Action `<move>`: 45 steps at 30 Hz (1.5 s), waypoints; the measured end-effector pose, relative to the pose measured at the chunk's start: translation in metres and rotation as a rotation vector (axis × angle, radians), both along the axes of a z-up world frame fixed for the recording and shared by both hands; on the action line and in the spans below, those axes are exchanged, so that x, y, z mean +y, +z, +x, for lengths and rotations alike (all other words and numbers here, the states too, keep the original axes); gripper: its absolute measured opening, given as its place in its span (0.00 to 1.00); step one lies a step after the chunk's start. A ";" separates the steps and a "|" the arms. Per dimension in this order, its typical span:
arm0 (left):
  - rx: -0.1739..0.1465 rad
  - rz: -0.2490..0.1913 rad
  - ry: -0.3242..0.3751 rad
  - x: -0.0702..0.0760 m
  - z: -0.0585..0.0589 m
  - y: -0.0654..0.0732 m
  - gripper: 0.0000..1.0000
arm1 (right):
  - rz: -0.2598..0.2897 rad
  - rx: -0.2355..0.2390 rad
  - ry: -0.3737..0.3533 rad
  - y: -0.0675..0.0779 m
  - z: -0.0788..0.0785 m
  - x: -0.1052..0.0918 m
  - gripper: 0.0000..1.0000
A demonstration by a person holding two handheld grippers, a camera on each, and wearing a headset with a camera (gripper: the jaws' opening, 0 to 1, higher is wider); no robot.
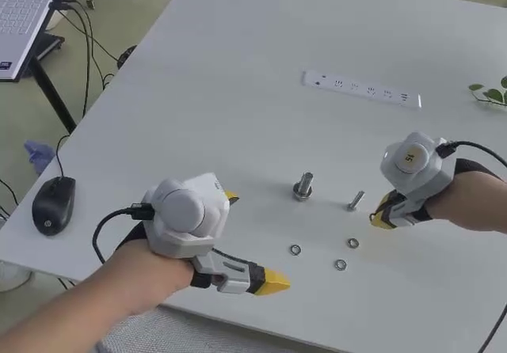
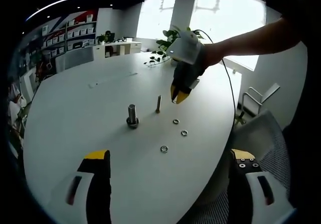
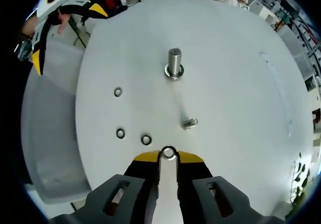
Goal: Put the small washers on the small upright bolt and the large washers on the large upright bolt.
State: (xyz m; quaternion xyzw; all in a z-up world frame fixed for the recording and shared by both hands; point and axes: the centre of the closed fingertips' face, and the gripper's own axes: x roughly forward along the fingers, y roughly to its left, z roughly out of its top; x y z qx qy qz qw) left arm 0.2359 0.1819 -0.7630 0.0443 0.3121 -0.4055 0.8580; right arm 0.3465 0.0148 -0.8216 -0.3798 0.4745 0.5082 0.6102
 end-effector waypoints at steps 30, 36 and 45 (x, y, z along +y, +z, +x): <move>0.020 0.005 -0.005 0.010 -0.005 -0.004 0.95 | -0.010 -0.060 0.033 0.023 0.035 0.025 0.12; 0.023 -0.003 0.003 0.011 -0.003 -0.003 0.97 | -0.010 -0.055 0.033 0.018 0.035 0.032 0.12; 0.024 0.001 -0.010 0.015 -0.005 -0.006 0.99 | -0.027 -0.045 0.029 0.012 0.036 0.033 0.12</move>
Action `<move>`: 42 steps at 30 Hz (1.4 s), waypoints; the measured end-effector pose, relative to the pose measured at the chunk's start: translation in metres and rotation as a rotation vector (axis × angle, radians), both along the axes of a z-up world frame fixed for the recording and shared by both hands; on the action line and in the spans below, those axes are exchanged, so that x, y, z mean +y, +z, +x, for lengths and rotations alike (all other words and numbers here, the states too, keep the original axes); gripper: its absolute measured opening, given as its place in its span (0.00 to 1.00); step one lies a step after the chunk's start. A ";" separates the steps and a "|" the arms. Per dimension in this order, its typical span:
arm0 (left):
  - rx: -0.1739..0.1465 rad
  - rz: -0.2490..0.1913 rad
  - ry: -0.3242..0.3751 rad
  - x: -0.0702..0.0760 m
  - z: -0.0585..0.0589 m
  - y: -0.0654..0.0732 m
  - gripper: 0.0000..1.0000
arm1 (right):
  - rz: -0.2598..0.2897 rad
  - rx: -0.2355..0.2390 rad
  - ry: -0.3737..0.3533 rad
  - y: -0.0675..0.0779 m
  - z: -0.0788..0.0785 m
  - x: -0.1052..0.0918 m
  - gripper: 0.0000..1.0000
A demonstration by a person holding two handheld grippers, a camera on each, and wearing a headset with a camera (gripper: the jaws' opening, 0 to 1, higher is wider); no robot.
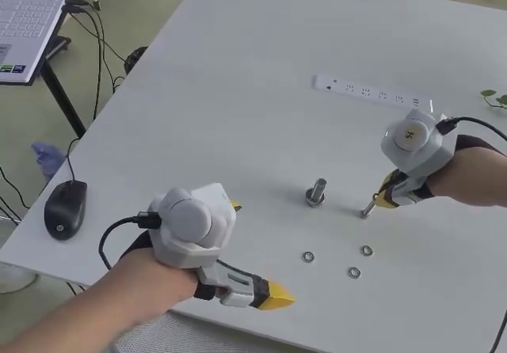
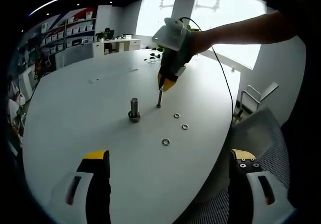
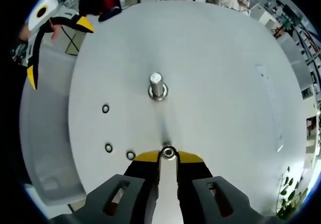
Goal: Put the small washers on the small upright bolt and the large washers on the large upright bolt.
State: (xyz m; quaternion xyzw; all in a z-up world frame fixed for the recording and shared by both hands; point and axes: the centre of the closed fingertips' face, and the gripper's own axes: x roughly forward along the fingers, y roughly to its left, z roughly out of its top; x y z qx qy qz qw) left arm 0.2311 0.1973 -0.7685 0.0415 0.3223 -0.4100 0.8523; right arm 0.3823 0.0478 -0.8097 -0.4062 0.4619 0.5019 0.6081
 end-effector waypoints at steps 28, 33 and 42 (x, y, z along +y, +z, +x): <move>0.027 -0.011 0.005 0.004 -0.003 -0.005 0.92 | -0.040 0.015 0.005 -0.022 -0.004 0.000 0.12; 0.032 -0.008 0.003 0.004 -0.005 -0.007 0.91 | -0.042 0.021 0.002 -0.028 -0.005 0.000 0.12; 0.037 -0.007 0.009 0.006 -0.004 -0.007 0.90 | -0.055 0.012 0.019 -0.039 -0.004 -0.001 0.12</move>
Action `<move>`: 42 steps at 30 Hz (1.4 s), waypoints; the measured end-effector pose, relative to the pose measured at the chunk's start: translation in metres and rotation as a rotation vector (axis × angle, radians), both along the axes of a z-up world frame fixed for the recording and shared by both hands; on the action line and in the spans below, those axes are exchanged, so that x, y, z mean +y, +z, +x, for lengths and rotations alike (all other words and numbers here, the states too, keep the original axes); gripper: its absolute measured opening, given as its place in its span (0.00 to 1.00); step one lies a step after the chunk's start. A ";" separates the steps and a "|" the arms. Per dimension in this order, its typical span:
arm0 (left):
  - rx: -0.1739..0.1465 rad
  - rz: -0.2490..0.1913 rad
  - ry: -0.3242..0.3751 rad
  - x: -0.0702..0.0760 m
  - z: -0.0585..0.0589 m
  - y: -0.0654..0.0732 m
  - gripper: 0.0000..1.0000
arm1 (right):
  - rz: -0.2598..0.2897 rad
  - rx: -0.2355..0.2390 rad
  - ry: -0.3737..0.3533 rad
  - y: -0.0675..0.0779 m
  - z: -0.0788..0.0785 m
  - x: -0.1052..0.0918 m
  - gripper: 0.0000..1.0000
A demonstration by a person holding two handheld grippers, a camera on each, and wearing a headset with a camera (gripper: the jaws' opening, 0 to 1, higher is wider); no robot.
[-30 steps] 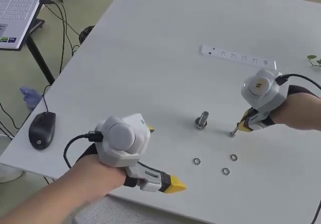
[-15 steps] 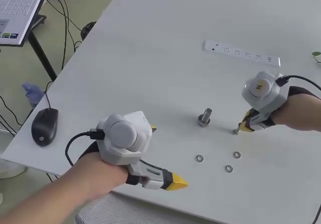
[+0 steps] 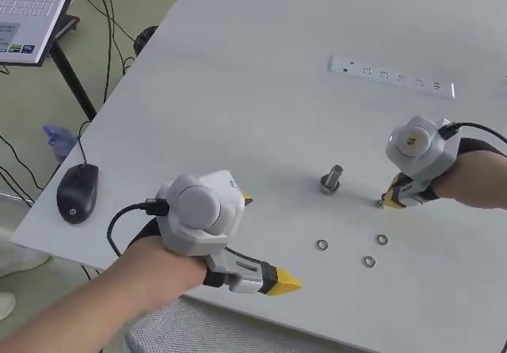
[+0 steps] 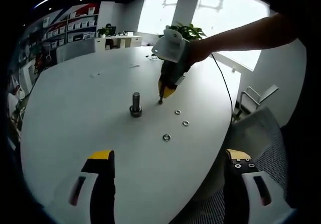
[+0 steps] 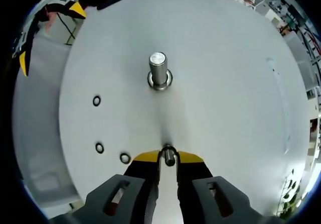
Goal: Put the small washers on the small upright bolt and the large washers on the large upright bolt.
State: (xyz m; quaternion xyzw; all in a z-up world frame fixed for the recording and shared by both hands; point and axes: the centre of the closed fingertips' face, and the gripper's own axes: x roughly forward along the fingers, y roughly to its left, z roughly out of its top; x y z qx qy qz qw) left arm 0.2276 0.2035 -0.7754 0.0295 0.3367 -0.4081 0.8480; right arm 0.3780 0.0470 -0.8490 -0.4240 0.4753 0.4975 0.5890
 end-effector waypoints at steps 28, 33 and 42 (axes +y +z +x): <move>-0.003 -0.018 0.002 -0.002 0.002 0.004 0.87 | -0.015 -0.010 0.012 -0.015 0.001 0.001 0.13; 0.001 -0.018 -0.001 -0.002 0.000 0.004 0.86 | -0.012 -0.010 0.014 -0.017 0.000 0.003 0.13; 0.010 -0.011 -0.003 -0.001 -0.004 0.001 0.86 | -0.006 -0.005 0.008 -0.016 0.001 0.003 0.13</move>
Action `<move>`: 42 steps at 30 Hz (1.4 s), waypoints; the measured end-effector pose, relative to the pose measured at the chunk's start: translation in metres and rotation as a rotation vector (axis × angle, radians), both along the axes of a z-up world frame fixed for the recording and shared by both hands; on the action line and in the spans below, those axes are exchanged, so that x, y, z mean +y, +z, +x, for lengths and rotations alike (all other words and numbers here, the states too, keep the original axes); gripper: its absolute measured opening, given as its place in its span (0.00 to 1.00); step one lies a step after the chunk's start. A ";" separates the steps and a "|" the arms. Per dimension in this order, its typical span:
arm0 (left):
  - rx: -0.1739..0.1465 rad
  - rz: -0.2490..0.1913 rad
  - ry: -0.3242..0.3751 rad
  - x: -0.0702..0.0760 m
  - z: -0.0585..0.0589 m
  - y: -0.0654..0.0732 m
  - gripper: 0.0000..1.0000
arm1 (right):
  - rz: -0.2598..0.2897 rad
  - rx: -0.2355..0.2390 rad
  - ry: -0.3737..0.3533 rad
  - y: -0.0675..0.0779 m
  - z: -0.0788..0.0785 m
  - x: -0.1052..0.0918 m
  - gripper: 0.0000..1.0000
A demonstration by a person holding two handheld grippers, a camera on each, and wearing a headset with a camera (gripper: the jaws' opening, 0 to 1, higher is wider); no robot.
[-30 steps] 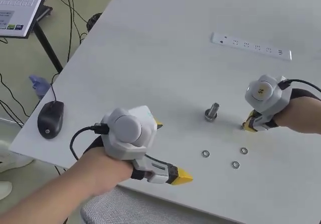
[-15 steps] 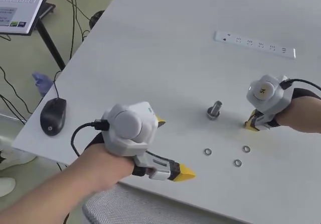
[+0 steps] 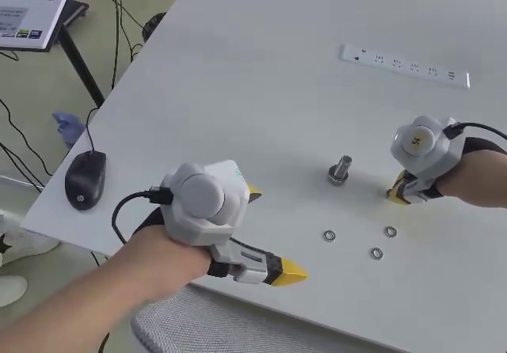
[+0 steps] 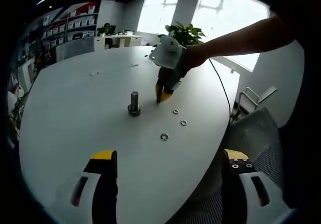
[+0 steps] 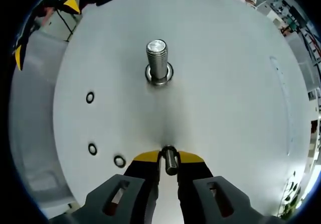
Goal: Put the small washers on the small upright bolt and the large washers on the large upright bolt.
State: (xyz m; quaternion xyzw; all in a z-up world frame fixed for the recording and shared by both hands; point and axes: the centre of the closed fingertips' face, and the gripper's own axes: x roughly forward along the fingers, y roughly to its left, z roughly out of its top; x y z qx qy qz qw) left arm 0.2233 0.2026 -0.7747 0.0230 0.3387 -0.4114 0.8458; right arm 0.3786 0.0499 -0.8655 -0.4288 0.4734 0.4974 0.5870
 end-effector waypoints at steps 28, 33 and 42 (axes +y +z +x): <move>-0.013 0.003 0.016 -0.002 0.000 0.003 0.87 | 0.022 0.010 0.028 0.010 -0.001 -0.002 0.26; -0.022 0.000 0.018 -0.007 0.000 0.008 0.88 | 0.041 0.014 0.021 0.021 0.001 -0.003 0.28; -0.043 0.014 0.002 -0.011 -0.003 0.013 0.89 | 0.048 0.032 0.012 0.031 -0.002 -0.007 0.32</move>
